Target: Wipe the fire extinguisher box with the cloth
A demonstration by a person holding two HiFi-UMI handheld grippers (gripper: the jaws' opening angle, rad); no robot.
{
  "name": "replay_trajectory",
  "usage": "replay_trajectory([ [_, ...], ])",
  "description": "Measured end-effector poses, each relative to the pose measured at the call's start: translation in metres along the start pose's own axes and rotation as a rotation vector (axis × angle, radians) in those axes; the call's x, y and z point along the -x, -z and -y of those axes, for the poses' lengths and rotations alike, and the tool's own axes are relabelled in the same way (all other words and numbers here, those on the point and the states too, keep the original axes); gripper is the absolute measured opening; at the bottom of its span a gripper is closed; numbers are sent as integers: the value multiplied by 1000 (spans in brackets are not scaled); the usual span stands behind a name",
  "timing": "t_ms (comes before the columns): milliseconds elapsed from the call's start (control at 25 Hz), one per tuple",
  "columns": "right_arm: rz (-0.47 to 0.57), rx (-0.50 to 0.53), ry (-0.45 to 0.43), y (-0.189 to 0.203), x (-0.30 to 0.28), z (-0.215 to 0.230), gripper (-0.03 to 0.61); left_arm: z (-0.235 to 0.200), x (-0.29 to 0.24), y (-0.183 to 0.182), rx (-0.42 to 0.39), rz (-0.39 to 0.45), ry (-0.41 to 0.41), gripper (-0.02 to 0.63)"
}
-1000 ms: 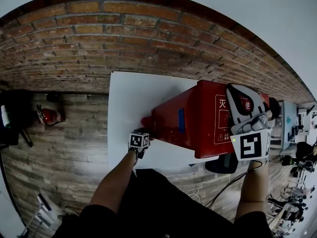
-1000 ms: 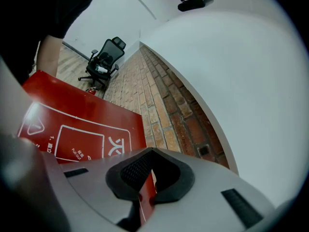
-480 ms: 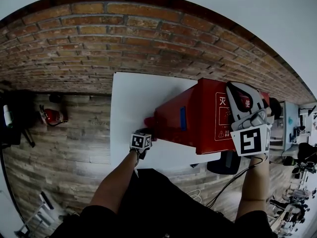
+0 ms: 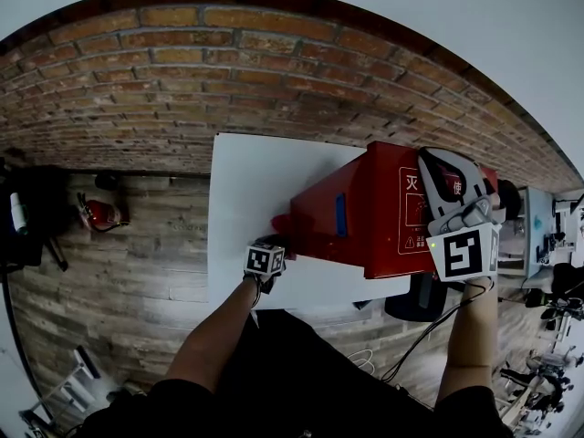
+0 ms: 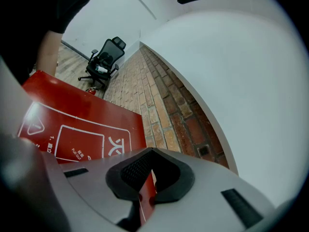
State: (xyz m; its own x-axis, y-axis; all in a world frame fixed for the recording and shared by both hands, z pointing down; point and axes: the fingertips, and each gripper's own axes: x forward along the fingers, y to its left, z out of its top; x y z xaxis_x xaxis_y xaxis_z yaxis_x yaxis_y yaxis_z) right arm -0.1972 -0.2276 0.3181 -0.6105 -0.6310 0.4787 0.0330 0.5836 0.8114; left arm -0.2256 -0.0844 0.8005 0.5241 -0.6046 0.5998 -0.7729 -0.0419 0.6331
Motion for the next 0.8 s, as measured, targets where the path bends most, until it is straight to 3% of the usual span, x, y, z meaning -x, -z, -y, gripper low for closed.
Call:
replay_trajectory([
  [800,-6,-1,5,-1,1,1,19,22,20,-15,-4,31,53,69],
])
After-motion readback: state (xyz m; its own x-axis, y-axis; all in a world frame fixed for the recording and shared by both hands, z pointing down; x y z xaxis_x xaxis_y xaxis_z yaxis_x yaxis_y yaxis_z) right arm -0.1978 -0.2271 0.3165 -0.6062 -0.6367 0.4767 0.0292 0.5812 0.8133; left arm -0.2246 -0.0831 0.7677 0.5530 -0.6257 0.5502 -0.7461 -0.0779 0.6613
